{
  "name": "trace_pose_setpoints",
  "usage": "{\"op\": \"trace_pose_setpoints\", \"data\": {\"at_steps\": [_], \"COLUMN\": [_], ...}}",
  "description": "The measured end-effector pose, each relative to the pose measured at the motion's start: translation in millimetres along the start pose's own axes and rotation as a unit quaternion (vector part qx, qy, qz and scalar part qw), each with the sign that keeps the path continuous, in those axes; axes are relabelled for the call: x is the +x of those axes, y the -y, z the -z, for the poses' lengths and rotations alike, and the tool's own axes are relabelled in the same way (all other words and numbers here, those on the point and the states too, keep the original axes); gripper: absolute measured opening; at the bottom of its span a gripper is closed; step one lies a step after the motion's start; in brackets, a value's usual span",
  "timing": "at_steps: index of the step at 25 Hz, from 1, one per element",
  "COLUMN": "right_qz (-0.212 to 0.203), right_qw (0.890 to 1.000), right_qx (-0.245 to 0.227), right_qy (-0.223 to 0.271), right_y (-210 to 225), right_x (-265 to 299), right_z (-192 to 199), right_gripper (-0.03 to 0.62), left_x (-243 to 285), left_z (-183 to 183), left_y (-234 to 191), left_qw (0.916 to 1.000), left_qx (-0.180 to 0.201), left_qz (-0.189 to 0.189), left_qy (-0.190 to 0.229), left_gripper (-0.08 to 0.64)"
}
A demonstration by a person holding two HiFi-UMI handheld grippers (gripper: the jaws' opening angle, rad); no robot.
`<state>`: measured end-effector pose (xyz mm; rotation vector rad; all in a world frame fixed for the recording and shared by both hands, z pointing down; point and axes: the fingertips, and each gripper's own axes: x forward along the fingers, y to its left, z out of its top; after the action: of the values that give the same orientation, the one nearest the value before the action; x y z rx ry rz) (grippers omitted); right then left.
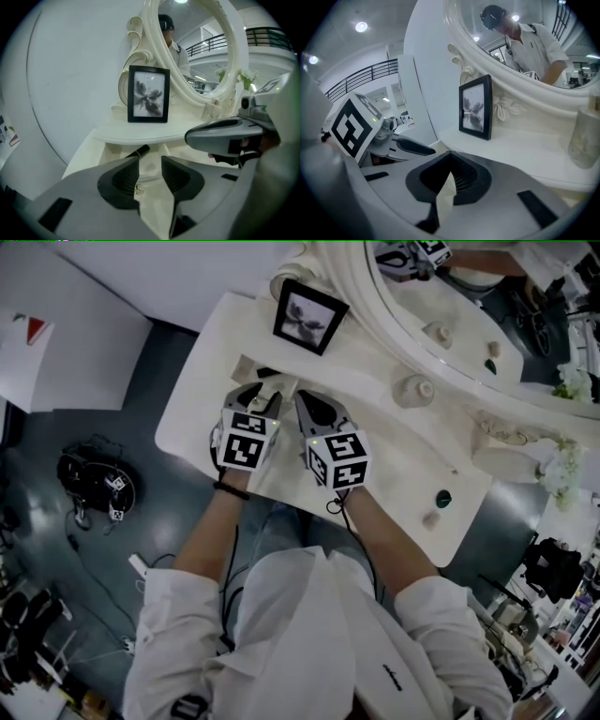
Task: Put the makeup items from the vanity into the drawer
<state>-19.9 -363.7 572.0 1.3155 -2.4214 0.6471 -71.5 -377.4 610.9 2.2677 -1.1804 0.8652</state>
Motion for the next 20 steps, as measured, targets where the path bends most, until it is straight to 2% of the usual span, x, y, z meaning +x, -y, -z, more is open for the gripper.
{"op": "trace_pose_setpoints", "data": {"at_steps": [4, 7, 9, 14, 20], "right_qz": [0.009, 0.017, 0.022, 0.051, 0.086], "right_qw": [1.0, 0.999, 0.999, 0.996, 0.988], "right_qx": [0.017, 0.024, 0.027, 0.036, 0.044], "right_qy": [0.012, 0.021, 0.025, 0.058, 0.117], "right_y": [7.9, 14.4, 17.1, 27.7, 33.1], "right_x": [-22.0, -39.9, -52.6, -94.9, -158.3], "right_z": [-1.6, -1.5, -0.9, -8.7, -31.2], "right_gripper": [0.018, 0.018, 0.018, 0.018, 0.018], "left_x": [-18.5, -31.8, -41.9, -70.9, -111.6], "left_z": [-8.4, -17.8, -24.2, -42.0, -57.9], "left_y": [0.8, 6.6, 13.7, 50.1, 95.5], "left_qw": [0.9983, 0.9951, 0.9928, 0.984, 0.967], "left_qx": [0.016, 0.032, 0.039, 0.043, 0.044], "left_qz": [-0.024, -0.036, -0.036, -0.001, 0.037], "left_qy": [0.051, 0.086, 0.108, 0.173, 0.248], "left_gripper": [0.152, 0.064, 0.034, 0.028, 0.028]}}
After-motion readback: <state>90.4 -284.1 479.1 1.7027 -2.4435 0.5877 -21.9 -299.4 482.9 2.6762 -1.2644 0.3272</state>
